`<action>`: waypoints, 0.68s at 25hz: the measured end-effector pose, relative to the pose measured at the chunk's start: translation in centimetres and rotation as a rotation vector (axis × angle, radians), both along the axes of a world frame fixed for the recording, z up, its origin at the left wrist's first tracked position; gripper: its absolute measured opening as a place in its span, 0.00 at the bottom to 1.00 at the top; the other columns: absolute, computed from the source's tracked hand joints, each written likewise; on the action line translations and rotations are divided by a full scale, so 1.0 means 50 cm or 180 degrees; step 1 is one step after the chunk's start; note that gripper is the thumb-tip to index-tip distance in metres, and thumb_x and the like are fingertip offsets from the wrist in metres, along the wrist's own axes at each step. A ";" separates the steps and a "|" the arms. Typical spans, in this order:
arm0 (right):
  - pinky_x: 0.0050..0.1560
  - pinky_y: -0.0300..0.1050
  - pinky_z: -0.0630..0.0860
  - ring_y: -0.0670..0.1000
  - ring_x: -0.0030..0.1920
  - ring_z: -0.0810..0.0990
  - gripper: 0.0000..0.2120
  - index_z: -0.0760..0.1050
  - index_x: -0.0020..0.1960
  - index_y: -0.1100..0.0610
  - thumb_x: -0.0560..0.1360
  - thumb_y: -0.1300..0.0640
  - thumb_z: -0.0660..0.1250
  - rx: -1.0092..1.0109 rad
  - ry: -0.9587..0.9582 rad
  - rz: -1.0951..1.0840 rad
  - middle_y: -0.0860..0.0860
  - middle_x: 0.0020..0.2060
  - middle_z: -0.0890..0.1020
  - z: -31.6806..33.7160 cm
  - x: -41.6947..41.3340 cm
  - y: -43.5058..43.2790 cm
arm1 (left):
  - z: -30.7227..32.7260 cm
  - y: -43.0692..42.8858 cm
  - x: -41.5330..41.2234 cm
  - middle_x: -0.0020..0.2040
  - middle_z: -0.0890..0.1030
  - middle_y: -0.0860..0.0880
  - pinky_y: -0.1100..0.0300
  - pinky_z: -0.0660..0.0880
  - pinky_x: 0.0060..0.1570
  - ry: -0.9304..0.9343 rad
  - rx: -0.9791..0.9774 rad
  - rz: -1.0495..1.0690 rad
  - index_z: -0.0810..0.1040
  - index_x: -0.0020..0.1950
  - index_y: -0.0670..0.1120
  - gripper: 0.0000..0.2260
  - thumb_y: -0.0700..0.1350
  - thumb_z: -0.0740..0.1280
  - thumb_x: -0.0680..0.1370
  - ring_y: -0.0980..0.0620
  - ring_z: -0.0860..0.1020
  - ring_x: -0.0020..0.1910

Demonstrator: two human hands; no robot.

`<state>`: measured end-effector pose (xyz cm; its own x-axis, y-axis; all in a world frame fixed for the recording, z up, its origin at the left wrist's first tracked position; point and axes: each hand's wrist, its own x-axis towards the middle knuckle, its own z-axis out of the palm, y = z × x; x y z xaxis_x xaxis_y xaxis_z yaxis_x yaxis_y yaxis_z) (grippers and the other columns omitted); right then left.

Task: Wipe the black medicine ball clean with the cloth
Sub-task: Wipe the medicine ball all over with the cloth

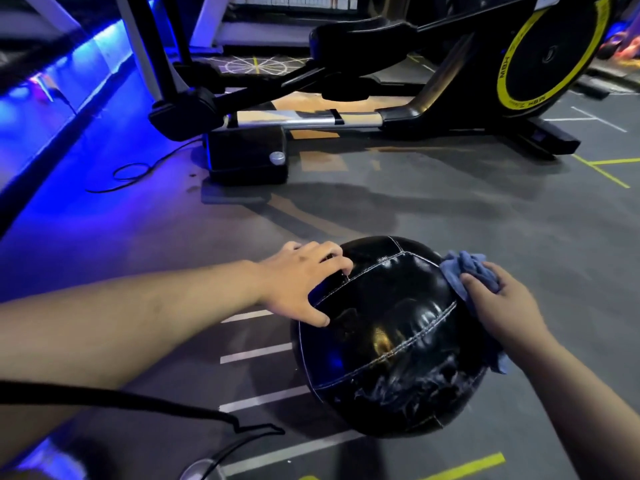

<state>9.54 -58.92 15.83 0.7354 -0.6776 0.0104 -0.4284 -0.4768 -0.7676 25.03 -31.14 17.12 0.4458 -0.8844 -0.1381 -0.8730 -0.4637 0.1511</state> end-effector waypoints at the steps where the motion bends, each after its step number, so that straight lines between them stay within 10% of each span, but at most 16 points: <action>1: 0.55 0.44 0.71 0.52 0.56 0.80 0.14 0.78 0.62 0.49 0.76 0.53 0.67 0.0002 -0.0071 0.0038 0.51 0.53 0.84 0.008 0.000 0.012 | 0.002 0.010 0.002 0.63 0.64 0.56 0.47 0.61 0.67 -0.0053 0.0007 0.0003 0.62 0.61 0.60 0.29 0.67 0.67 0.65 0.51 0.66 0.62; 5: 0.53 0.39 0.71 0.50 0.56 0.82 0.13 0.81 0.58 0.50 0.74 0.52 0.71 -0.0186 -0.0291 0.0128 0.46 0.48 0.84 0.019 -0.012 0.081 | 0.008 0.037 -0.004 0.61 0.64 0.56 0.46 0.57 0.70 0.0092 -0.0366 0.0242 0.67 0.56 0.59 0.23 0.71 0.62 0.69 0.53 0.62 0.65; 9: 0.50 0.26 0.70 0.40 0.53 0.81 0.18 0.80 0.60 0.48 0.71 0.52 0.75 -0.0521 -0.0742 0.0509 0.43 0.51 0.84 0.014 -0.031 0.187 | 0.036 0.024 -0.027 0.67 0.64 0.59 0.53 0.60 0.69 0.0439 -0.0355 0.0515 0.62 0.70 0.55 0.45 0.76 0.67 0.60 0.56 0.62 0.68; 14: 0.67 0.44 0.71 0.49 0.65 0.76 0.23 0.78 0.63 0.57 0.72 0.46 0.68 -0.1484 -0.1069 0.1298 0.49 0.61 0.81 -0.011 -0.037 0.243 | 0.039 0.061 -0.024 0.61 0.66 0.60 0.52 0.64 0.65 0.0428 -0.0173 0.0548 0.63 0.66 0.54 0.47 0.76 0.70 0.54 0.57 0.67 0.62; 17: 0.67 0.38 0.68 0.50 0.64 0.77 0.21 0.80 0.61 0.56 0.71 0.48 0.69 -0.1359 -0.0821 0.1601 0.51 0.60 0.81 0.010 0.026 0.226 | 0.030 0.071 -0.041 0.63 0.64 0.60 0.52 0.64 0.66 0.0380 -0.0141 0.0467 0.61 0.67 0.54 0.48 0.76 0.70 0.55 0.58 0.66 0.63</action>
